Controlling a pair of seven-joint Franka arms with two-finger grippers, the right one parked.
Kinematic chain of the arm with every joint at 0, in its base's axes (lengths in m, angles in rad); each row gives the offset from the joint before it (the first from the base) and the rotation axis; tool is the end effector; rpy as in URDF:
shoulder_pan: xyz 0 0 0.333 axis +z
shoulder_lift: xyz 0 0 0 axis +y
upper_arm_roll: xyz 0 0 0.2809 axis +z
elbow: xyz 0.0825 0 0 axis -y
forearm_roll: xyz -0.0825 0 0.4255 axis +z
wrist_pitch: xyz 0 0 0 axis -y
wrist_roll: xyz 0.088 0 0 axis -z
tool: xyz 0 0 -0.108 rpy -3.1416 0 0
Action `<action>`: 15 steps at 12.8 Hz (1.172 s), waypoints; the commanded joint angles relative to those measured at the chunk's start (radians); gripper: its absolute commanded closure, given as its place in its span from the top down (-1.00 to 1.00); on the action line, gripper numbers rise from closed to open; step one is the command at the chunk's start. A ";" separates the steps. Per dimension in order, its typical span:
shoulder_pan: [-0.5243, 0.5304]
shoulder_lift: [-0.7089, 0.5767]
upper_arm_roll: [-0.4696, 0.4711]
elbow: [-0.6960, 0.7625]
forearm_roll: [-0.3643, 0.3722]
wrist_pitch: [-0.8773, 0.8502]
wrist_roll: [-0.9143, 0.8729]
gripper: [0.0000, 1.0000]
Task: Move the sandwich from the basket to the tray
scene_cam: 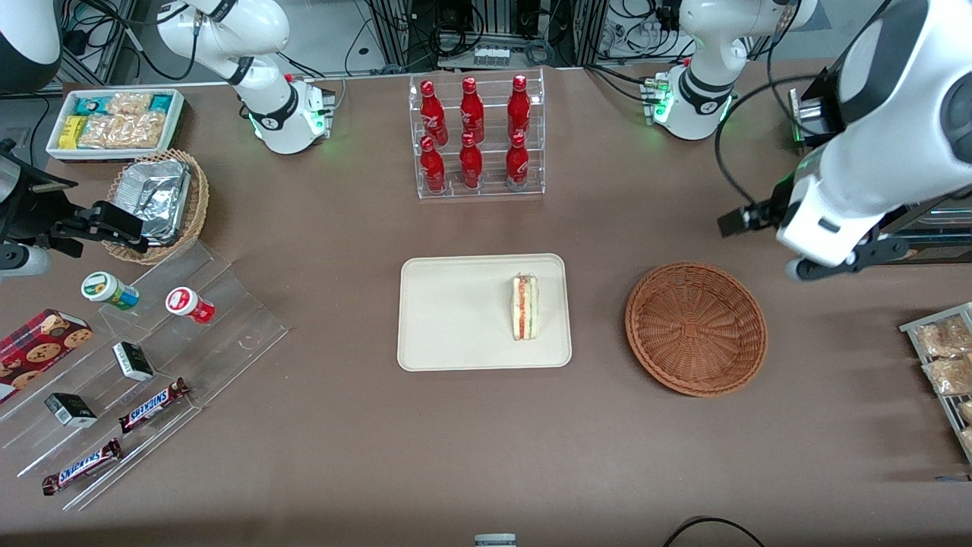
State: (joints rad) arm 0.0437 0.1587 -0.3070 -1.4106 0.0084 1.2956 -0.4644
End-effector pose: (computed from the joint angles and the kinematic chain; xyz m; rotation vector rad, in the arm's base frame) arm 0.5879 -0.1440 0.5568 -3.0422 -0.3045 0.4044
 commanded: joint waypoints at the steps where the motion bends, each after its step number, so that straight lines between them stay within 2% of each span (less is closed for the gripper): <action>1: -0.013 -0.099 0.020 -0.100 -0.021 0.002 0.131 1.00; 7: -0.008 -0.126 0.029 -0.097 -0.007 0.005 0.153 1.00; 10: -0.007 -0.145 0.075 -0.091 -0.019 0.005 0.165 1.00; 15: 0.048 -0.177 0.077 -0.091 -0.019 -0.009 0.168 1.00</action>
State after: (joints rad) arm 0.0632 0.0128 -0.2318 -1.4841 0.0036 1.2931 -0.3148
